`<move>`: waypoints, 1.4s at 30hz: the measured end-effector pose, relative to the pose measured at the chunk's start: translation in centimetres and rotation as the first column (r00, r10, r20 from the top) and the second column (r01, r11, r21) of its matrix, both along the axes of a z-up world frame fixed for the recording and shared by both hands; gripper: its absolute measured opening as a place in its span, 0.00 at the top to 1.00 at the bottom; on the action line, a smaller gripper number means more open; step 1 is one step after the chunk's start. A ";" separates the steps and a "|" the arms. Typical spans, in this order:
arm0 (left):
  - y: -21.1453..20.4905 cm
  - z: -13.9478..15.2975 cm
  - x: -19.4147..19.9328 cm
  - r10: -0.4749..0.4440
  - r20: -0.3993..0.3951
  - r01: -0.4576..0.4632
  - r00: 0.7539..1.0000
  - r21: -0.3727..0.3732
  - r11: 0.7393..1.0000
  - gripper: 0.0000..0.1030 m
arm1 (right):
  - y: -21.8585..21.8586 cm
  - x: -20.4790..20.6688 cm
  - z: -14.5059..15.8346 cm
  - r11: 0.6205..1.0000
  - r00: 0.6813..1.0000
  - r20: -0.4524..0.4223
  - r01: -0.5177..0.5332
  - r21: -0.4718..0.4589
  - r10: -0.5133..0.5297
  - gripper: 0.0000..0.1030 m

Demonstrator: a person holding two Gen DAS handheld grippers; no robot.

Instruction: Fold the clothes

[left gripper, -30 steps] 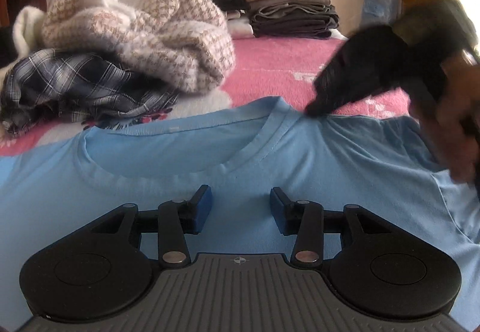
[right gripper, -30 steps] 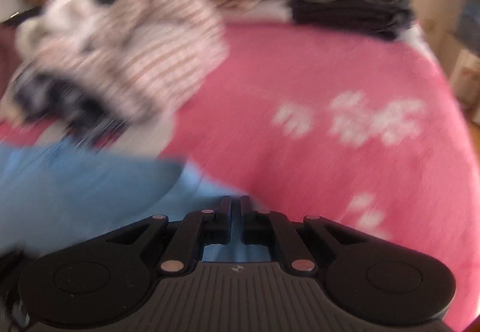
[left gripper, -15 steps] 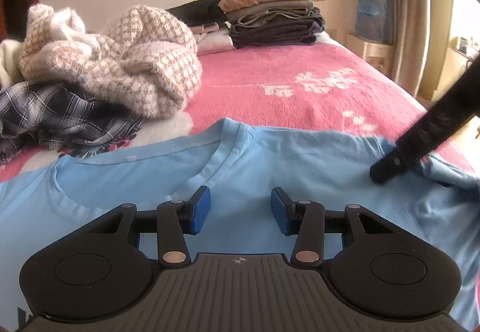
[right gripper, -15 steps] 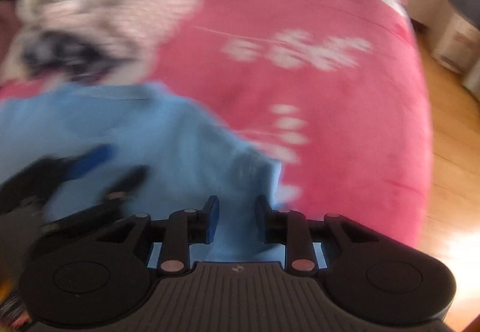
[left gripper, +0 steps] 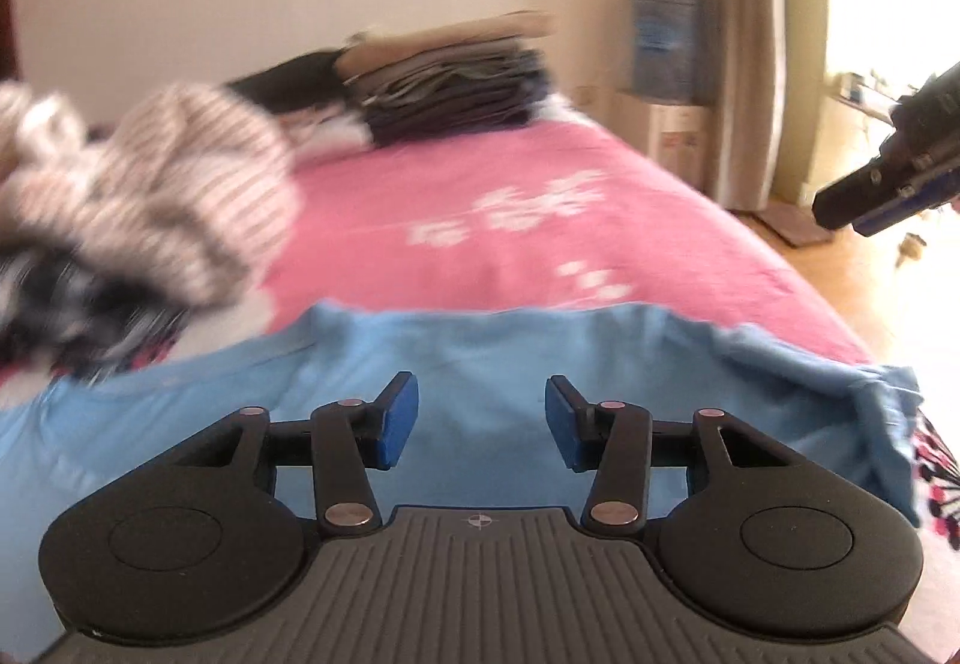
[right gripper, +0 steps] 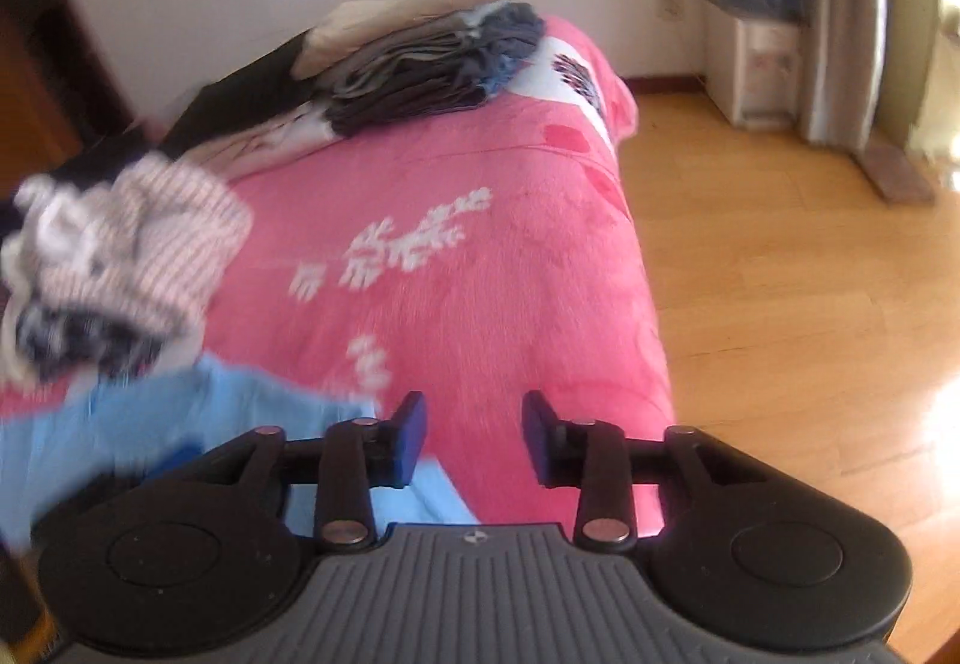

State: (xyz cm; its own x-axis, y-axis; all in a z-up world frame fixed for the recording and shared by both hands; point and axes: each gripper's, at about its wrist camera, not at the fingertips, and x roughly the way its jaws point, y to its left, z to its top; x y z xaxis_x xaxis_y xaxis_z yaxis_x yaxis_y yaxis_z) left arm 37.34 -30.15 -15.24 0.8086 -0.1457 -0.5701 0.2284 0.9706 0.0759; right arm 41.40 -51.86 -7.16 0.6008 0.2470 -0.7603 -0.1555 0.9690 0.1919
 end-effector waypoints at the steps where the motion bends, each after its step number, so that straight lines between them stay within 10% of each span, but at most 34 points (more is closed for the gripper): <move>1: -0.8 -0.1 0.0 -0.020 0.000 0.020 1.000 0.004 1.000 0.53 | 0.3 -0.5 -0.1 0.999 0.999 0.004 -0.035 -0.035 0.036 0.55; 6: -2.3 -1.3 0.5 -0.016 -0.003 0.017 1.000 0.039 0.999 0.53 | 1.6 -1.3 -1.9 0.987 0.992 -0.060 -0.115 -0.112 0.108 0.54; 15: -1.4 -1.6 0.6 0.012 -0.001 -0.012 1.000 0.006 1.000 0.47 | -0.8 1.7 -4.8 0.988 0.993 -0.117 0.004 0.157 0.015 0.56; 30: -1.7 -1.8 0.3 0.024 0.013 -0.024 1.000 0.018 1.000 0.46 | -0.3 1.7 -6.3 0.977 0.989 -0.147 0.007 0.214 0.025 0.66; 34: -1.8 -1.8 0.2 0.026 0.016 -0.026 1.000 0.020 0.999 0.46 | 0.1 1.1 -6.0 0.980 0.991 -0.127 -0.006 0.199 0.032 0.97; 42: -1.7 -1.8 0.2 0.031 0.016 -0.031 0.999 0.018 0.999 0.45 | -2.5 -0.2 -4.0 0.961 0.988 0.004 0.147 0.233 -0.152 0.98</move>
State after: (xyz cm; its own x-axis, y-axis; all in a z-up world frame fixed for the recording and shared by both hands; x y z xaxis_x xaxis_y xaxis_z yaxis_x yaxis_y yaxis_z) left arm 37.56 -31.89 -17.03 0.8213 -0.1099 -0.5598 0.1969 0.9756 0.0973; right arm 41.23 -54.40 -11.16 0.6598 0.3211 -0.6794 -0.0192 0.9110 0.4119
